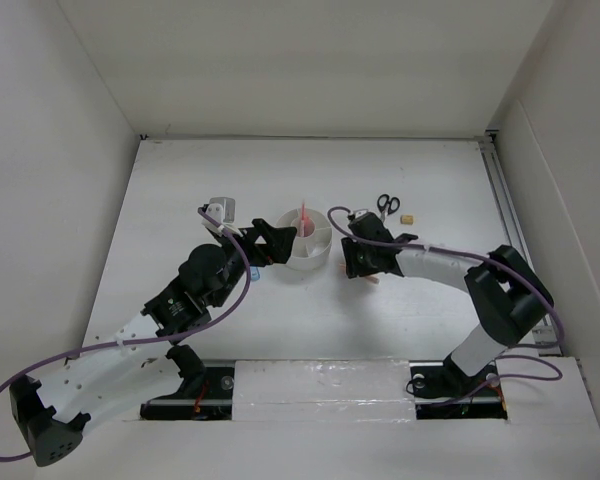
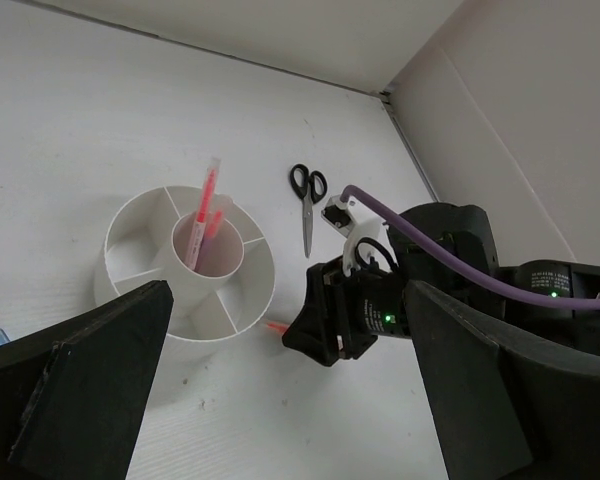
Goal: Sort the stationery into containers
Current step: Pick up the pen from the center of the board.
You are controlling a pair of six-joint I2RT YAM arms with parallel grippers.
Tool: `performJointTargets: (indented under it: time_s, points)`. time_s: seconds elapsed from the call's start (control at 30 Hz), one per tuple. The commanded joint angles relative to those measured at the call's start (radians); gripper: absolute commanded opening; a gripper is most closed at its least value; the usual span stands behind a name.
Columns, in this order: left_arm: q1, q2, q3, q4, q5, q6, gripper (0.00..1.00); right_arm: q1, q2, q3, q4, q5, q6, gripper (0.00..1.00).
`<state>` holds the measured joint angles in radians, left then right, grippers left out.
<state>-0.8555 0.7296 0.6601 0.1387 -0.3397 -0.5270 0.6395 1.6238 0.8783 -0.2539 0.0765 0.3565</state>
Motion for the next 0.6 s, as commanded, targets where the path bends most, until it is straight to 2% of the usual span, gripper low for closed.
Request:
performJointTargets:
  time_s: [0.0, 0.17, 0.2, 0.27, 0.57]
  points:
    - [0.001, -0.016, -0.016, 0.053, 0.011, 0.016, 1.0, 0.032, 0.005, -0.024, -0.103, 0.019, 0.036, 0.49]
    - [0.001, -0.027, -0.016, 0.053, 0.011, 0.016, 1.0, 0.063, -0.004, -0.035, -0.104, 0.019, 0.045, 0.37]
    - [0.001, -0.027, -0.016, 0.053, 0.011, 0.016, 1.0, 0.063, -0.004, -0.035, -0.104, 0.019, 0.055, 0.29]
    - [0.001, -0.027, -0.016, 0.053, 0.021, 0.016, 1.0, 0.063, -0.004, -0.035, -0.113, 0.019, 0.055, 0.23]
    - [0.001, -0.045, -0.016, 0.044, 0.021, 0.016, 1.0, 0.15, 0.067, -0.015, -0.136, 0.028, 0.074, 0.0]
